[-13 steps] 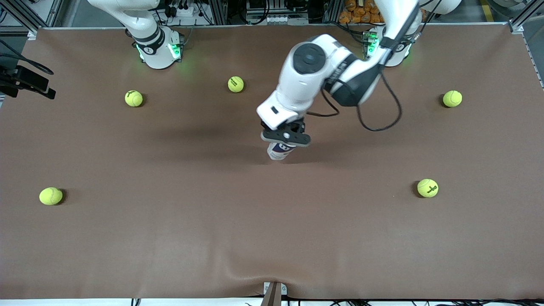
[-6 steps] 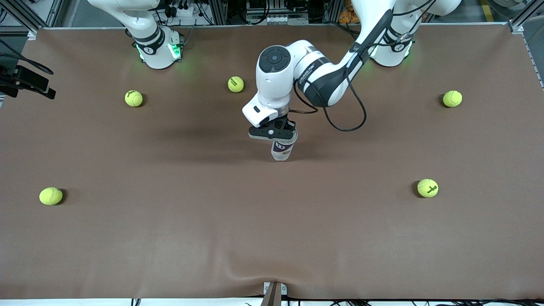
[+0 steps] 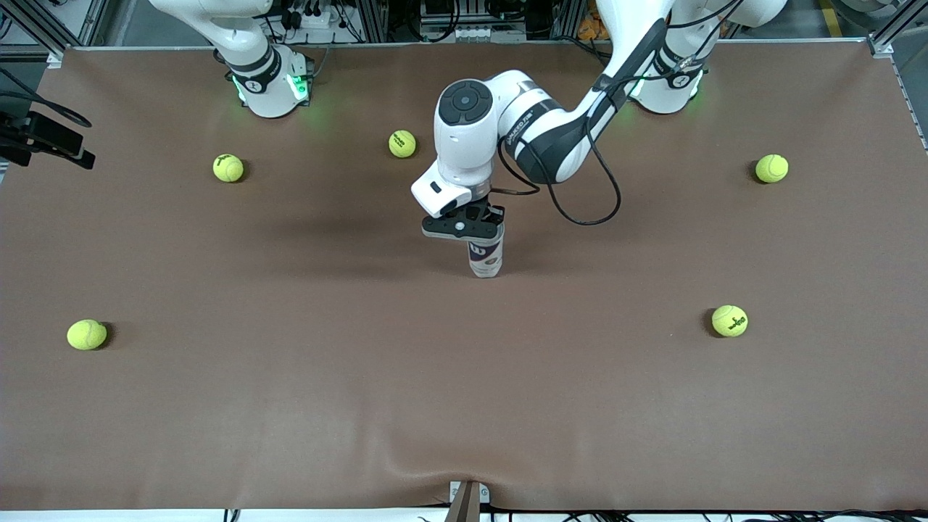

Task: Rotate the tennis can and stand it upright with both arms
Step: 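Rotate the can upright with the left gripper and set it down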

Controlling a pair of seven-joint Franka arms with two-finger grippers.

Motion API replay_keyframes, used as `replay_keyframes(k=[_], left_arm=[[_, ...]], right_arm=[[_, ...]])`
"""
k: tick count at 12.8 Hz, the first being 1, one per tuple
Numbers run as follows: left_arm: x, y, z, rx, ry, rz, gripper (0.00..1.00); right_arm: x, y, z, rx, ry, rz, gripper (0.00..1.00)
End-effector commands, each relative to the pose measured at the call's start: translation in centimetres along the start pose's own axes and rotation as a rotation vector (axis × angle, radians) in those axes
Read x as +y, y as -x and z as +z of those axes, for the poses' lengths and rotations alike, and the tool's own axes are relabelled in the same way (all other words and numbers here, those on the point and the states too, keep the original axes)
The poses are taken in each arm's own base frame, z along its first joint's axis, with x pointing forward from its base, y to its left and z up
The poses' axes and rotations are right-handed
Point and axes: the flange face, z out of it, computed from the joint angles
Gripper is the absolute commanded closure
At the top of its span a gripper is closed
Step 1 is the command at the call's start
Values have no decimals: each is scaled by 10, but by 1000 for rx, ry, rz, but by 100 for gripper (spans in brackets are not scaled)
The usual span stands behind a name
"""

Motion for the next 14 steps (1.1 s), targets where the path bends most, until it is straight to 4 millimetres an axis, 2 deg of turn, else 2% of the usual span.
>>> replay_keyframes(k=[1, 2, 3, 5, 7, 10, 12, 14], left_arm=[[-12, -5, -40, 47, -18, -17, 0], [-20, -6, -60, 50, -30, -28, 0], [-39, -17, -85, 58, -41, -60, 0], [-83, -34, -133, 61, -56, -129, 0], [-130, -42, -184, 88, -61, -199, 0], [-217, -55, -238, 80, -34, -294, 0], [-280, -57, -265, 56, -57, -222, 0], [-343, -52, -283, 15, -91, -170, 0]], right_arm=[[0, 3, -7, 8, 0, 6, 0], [0, 3, -7, 8, 0, 6, 0], [0, 3, -7, 8, 0, 6, 0], [2, 3, -7, 8, 0, 9, 0], [2, 3, -7, 6, 1, 9, 0], [2, 4, -7, 6, 3, 8, 0], [2, 4, -7, 6, 6, 7, 0], [4, 4, -7, 7, 4, 11, 0]])
